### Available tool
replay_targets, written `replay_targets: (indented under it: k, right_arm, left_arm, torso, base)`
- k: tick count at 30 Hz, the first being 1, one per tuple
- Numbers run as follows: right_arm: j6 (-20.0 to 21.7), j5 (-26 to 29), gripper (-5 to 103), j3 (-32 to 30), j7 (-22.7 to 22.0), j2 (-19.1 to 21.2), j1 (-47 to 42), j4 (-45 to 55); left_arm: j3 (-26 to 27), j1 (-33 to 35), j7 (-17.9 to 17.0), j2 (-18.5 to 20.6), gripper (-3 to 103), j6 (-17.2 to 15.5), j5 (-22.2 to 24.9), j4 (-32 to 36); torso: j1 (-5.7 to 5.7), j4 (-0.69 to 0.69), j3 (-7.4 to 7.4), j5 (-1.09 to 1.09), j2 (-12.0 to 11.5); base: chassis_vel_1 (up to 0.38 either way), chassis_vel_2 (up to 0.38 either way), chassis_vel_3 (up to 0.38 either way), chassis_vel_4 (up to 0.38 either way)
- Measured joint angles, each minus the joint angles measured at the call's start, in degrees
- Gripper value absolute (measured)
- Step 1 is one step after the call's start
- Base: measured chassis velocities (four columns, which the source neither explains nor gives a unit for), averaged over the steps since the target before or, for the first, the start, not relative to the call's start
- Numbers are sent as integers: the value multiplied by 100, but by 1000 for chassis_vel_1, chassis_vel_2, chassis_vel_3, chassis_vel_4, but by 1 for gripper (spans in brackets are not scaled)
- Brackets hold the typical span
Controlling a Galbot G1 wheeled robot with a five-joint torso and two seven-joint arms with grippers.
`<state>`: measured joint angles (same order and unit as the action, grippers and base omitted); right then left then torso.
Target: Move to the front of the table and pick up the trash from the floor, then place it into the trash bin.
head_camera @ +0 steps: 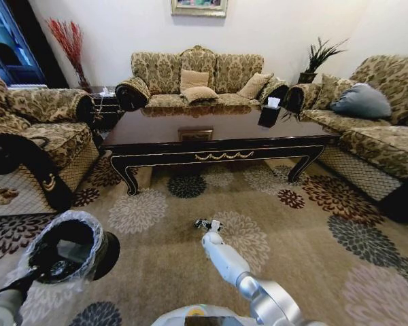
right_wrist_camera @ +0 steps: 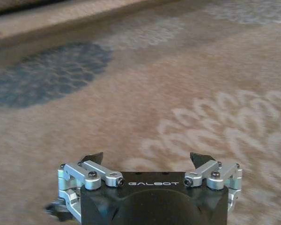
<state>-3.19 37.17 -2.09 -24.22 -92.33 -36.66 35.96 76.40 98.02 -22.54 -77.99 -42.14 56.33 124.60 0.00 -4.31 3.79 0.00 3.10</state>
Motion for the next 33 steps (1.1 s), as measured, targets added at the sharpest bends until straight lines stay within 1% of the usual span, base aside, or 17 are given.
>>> replay_targets:
  k: [4,6,9,10,11,14,15,16,17,18,20,28,30,33]
  right_arm:
    - [-247,-27,100,27,224,7,-38,178]
    - [-272,-14,100,44,218,9,-67,285]
    - [-234,260,100,159,137,11,-162,674]
    - [-234,260,100,159,137,11,-162,674]
    - [-149,366,100,236,48,12,-205,833]
    - [204,562,100,544,-400,12,-347,1159]
    - [237,570,100,635,-549,13,-400,1222]
    - [237,570,100,635,-549,13,-400,1222]
    - [162,560,100,696,-593,13,-442,1248]
    - [-76,530,100,767,-525,15,-497,1256]
    - [-444,462,100,882,-259,16,-565,1261]
    - [-653,630,100,1111,-35,17,-685,1554]
    - [-664,637,100,1130,-13,17,-710,1584]
    - [-804,581,100,1133,148,18,-760,1546]
  left_arm:
    - [-25,-5,-1,-12,2,0,-20,-11]
    - [-28,-6,-1,-14,2,0,-22,-18]
    - [-38,-16,-1,-14,2,0,-26,-29]
    - [-38,-16,-1,-14,2,0,-26,-29]
    - [-43,-24,-1,-14,2,0,-27,-29]
    - [-67,-33,-1,-24,2,0,-46,-27]
    - [-74,-33,-2,-34,2,0,-56,-22]
    - [-74,-33,-2,-34,2,0,-56,-22]
    - [-79,-31,-2,-42,2,0,-60,-17]
    - [-79,-23,-2,-49,2,0,-62,-11]
    - [-65,-2,-1,-52,2,0,-57,-10]
    - [-7,37,11,-56,2,0,-28,-45]
    - [-18,33,11,-64,2,0,-32,-45]
    - [-59,14,14,-80,2,0,-47,-34]
  torso:
    - [0,0,0,0,0]
    - [0,-1,0,0,0]
    - [0,0,0,0,0]
    - [0,0,0,0,0]
    - [0,0,0,0,0]
    - [0,0,0,0,0]
    - [0,0,0,0,0]
    - [0,0,0,0,0]
    - [0,0,0,-1,0]
    - [0,-1,0,-1,0]
    - [0,-1,0,-1,0]
    - [0,0,0,-1,0]
    - [0,0,0,-1,0]
    - [0,0,0,-1,0]
  base:
    - [0,0,0,0]
    - [0,0,0,0]
    - [0,0,0,0]
    - [0,0,0,0]
    - [0,0,0,0]
    - [0,0,0,0]
    - [0,0,0,0]
    - [0,0,0,0]
    - [0,0,0,0]
    - [0,0,0,0]
    - [0,0,0,0]
    - [0,0,0,0]
    - [0,0,0,0]
    - [0,0,0,0]
